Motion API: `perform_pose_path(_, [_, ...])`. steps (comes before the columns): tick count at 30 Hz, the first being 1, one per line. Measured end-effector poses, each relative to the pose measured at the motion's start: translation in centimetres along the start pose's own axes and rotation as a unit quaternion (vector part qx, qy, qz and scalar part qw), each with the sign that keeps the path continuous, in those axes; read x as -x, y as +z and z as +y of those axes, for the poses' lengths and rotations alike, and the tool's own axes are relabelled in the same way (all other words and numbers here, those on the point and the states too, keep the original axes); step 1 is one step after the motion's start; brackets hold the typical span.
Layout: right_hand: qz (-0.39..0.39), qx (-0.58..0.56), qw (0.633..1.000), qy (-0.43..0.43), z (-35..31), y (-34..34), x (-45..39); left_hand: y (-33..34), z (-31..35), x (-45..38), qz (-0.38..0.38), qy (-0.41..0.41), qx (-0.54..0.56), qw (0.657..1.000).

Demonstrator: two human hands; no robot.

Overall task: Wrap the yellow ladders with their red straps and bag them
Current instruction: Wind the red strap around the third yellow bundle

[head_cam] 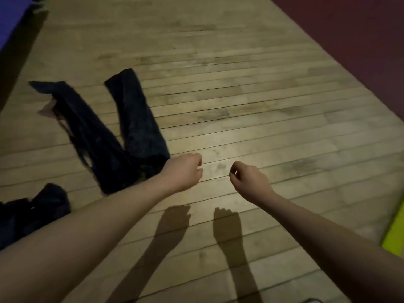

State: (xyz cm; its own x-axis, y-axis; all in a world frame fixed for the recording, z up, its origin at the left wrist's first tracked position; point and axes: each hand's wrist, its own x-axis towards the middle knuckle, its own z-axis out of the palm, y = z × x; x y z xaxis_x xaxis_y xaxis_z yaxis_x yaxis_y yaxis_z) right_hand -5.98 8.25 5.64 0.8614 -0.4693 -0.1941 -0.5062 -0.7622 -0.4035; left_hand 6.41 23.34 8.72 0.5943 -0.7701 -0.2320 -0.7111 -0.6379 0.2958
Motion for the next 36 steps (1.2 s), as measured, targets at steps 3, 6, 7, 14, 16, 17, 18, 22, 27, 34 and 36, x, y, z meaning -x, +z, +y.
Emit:
perform_pose_path(3, [0.02,0.002,0.998,0.051,5.3,-2.9,2.1,1.7,5.3,-2.5,-0.044,0.046,-0.011,0.998])
perform_pose_path(6, [0.049,-0.018,0.99,0.129,12.2,-5.0,4.5,4.7,12.0,-5.5,-0.09,0.08,0.011,0.993])
perform_pose_path(7, [0.052,-0.027,0.988,0.141,13.3,-5.0,4.9,5.2,13.0,-5.8,-0.094,0.081,0.028,0.992])
perform_pose_path(14, [0.112,-0.041,0.951,0.286,24.5,-4.7,12.1,11.9,26.0,-7.3,-0.155,0.203,0.044,0.966])
perform_pose_path(16, [0.131,-0.035,0.933,0.334,27.8,-4.2,14.0,14.2,29.6,-7.7,-0.165,0.259,0.022,0.951])
perform_pose_path(17, [0.138,-0.032,0.924,0.356,29.2,-3.7,14.8,15.3,31.0,-7.9,-0.161,0.279,0.016,0.947])
perform_pose_path(18, [0.141,-0.024,0.917,0.372,29.9,-3.2,15.4,16.1,32.0,-8.0,-0.154,0.294,0.018,0.943])
perform_pose_path(22, [0.144,0.003,0.873,0.467,34.0,-1.4,17.7,20.8,37.1,-9.6,-0.17,0.343,-0.001,0.924])
perform_pose_path(27, [0.136,-0.027,0.832,0.537,36.6,-0.6,18.1,25.1,41.0,-11.9,-0.132,0.423,-0.078,0.893])
perform_pose_path(34, [0.111,-0.073,0.852,0.506,37.1,-0.6,17.4,25.4,43.0,-13.0,-0.126,0.505,-0.182,0.835])
perform_pose_path(36, [0.085,-0.063,0.873,0.475,36.6,-0.8,16.6,25.1,42.0,-13.3,-0.129,0.496,-0.183,0.839])
